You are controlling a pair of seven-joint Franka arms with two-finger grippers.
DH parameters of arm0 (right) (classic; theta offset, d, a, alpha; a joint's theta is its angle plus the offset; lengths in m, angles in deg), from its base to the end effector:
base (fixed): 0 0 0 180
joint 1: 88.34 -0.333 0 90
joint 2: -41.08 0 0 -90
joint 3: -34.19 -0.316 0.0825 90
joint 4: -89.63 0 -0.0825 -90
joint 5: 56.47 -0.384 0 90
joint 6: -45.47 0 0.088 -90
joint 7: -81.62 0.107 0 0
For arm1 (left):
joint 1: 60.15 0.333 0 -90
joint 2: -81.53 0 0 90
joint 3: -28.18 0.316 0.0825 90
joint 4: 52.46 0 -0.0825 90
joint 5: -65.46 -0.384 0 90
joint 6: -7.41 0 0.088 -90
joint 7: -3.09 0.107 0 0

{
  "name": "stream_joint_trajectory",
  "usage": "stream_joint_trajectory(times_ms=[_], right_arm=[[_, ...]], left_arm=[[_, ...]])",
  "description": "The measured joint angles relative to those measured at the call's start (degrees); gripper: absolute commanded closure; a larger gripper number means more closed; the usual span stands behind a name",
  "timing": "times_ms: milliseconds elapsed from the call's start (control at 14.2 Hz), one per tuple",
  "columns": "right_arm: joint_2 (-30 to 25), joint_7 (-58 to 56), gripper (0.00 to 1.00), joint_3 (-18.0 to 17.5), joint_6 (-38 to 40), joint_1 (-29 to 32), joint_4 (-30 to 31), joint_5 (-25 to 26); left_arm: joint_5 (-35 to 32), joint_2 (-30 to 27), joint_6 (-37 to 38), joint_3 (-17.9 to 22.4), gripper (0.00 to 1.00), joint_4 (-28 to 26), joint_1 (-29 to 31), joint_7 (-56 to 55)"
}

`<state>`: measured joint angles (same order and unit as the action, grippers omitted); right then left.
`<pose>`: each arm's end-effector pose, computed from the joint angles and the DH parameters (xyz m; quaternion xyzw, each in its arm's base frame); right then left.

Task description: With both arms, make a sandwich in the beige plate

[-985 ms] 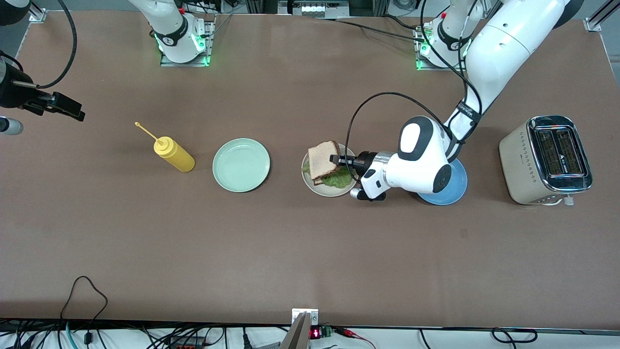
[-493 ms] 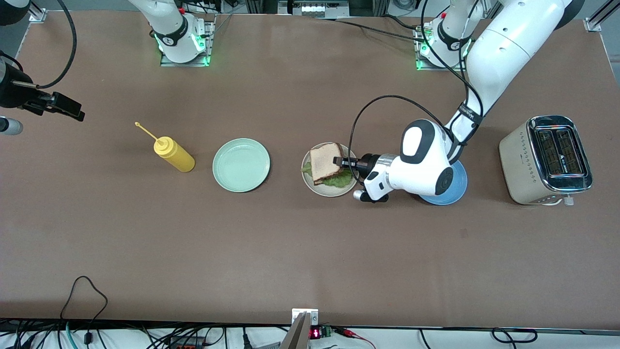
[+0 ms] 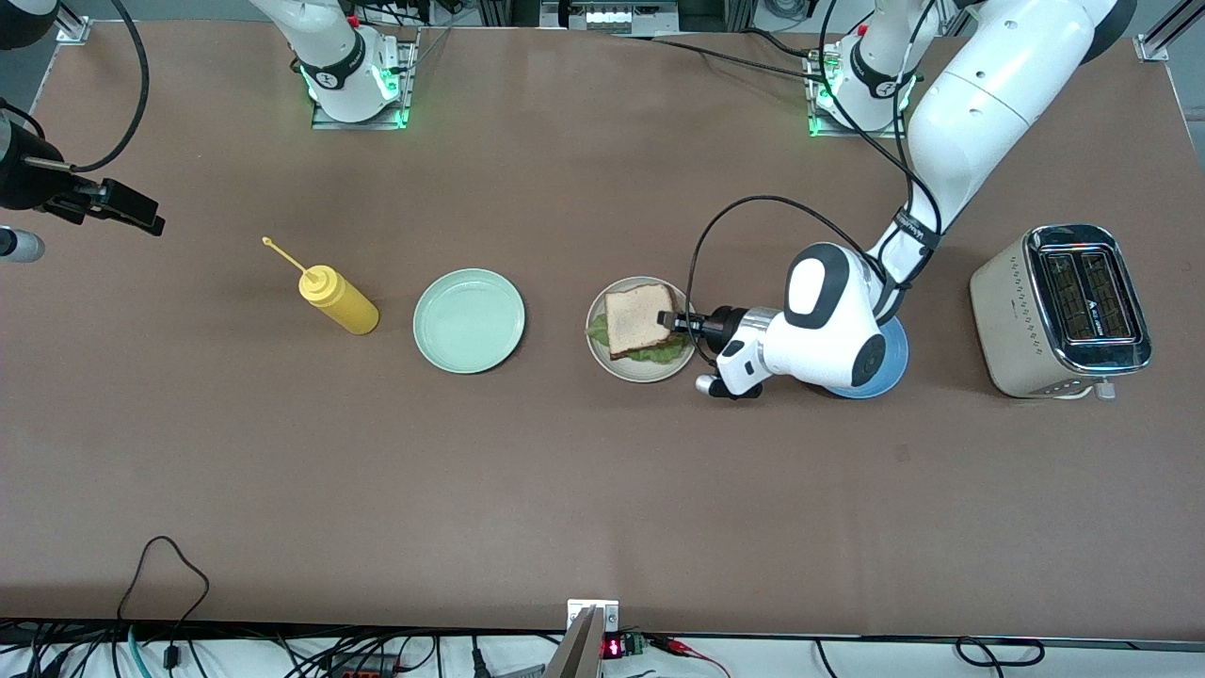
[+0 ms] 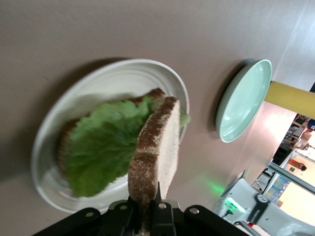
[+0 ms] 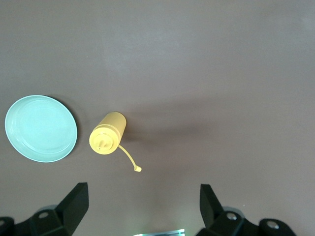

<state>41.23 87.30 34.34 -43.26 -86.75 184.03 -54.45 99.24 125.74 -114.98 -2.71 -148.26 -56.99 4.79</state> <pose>0.5490 -0.0205 0.5853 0.9965 -0.0641 -0.0501 0.0194 0.5939 -0.2965 0.2048 0.9076 -0.0117 -0.2031 0.3673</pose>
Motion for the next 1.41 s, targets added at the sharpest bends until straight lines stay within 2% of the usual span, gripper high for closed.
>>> stream_joint_trajectory(times_ms=[70,141,211,281,774,1126,1407], right_arm=[[0.00,0.00,0.00,0.00,0.00,0.00,0.00,-0.11],[0.00,0.00,0.00,0.00,0.00,0.00,0.00,-0.35],[0.00,0.00,0.00,0.00,0.00,0.00,0.00,-0.51],[0.00,0.02,0.00,0.00,0.00,0.00,0.00,-0.58],[0.00,0.03,0.00,0.00,0.00,0.00,0.00,-0.62],[0.00,0.05,0.00,0.00,0.03,0.02,0.00,-0.63],[-0.01,0.08,0.00,0.01,0.10,0.35,0.00,-0.63]], left_arm=[[0.00,0.57,0.00,0.58,0.79,-0.01,0.07,1.91],[0.00,1.14,-0.01,1.17,0.61,-0.01,0.11,3.38],[0.00,1.51,-0.02,1.53,0.25,-0.01,0.22,4.31],[0.00,1.70,-0.02,1.64,0.00,-0.01,0.33,4.61],[-0.71,1.00,-0.41,1.75,0.00,1.00,0.51,4.85],[-6.08,-3.19,1.81,2.89,0.00,1.34,0.95,4.84],[-14.19,-8.64,6.42,5.09,0.00,1.54,2.07,4.74]])
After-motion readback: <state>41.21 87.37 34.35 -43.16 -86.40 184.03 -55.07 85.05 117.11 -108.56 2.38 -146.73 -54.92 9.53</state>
